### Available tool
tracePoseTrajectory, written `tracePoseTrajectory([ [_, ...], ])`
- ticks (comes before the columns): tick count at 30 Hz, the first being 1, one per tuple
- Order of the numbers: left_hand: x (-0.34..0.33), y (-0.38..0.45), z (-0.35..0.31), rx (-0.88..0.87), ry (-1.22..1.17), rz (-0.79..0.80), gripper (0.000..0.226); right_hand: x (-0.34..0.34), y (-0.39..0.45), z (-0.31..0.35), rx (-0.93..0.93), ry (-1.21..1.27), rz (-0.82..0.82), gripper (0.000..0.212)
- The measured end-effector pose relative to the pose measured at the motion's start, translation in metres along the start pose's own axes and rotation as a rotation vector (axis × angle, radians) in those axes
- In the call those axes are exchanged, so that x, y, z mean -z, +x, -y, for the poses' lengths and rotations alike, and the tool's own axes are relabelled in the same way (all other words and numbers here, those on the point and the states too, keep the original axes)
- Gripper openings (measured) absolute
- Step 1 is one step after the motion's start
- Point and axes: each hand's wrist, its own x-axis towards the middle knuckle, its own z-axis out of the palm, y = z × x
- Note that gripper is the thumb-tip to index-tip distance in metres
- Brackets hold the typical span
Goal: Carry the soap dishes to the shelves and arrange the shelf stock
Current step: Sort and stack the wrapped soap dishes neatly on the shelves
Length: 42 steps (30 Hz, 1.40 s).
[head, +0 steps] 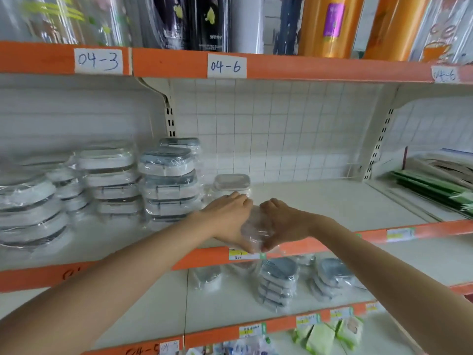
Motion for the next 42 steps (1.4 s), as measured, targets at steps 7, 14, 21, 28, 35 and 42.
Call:
tracePoseTrajectory([
  [7, 0.000, 0.018, 0.053, -0.003, -0.009, 0.037, 0.075, 0.044, 0.073, -0.063, -0.175, 0.063, -0.201, 0.089],
  [14, -0.019, 0.031, 0.063, -0.083, 0.052, 0.178, 0.059, 0.062, 0.146, -0.059, -0.098, 0.174, -0.195, 0.090],
  [21, -0.025, 0.043, 0.062, -0.070, 0.086, 0.170, 0.050, 0.063, 0.200, -0.055, 0.004, 0.256, -0.175, 0.081],
  [28, -0.026, 0.044, 0.063, 0.005, 0.122, 0.215, 0.048, 0.052, 0.221, -0.059, 0.005, 0.065, -0.081, 0.052],
  [35, -0.020, 0.041, 0.043, 0.075, 0.103, 0.141, 0.051, 0.046, 0.169, -0.056, 0.139, -0.001, -0.273, 0.083],
  [42, -0.062, 0.013, -0.005, 0.233, -0.077, 0.051, 0.035, -0.009, 0.086, -0.046, 0.316, 0.069, -0.222, 0.038],
])
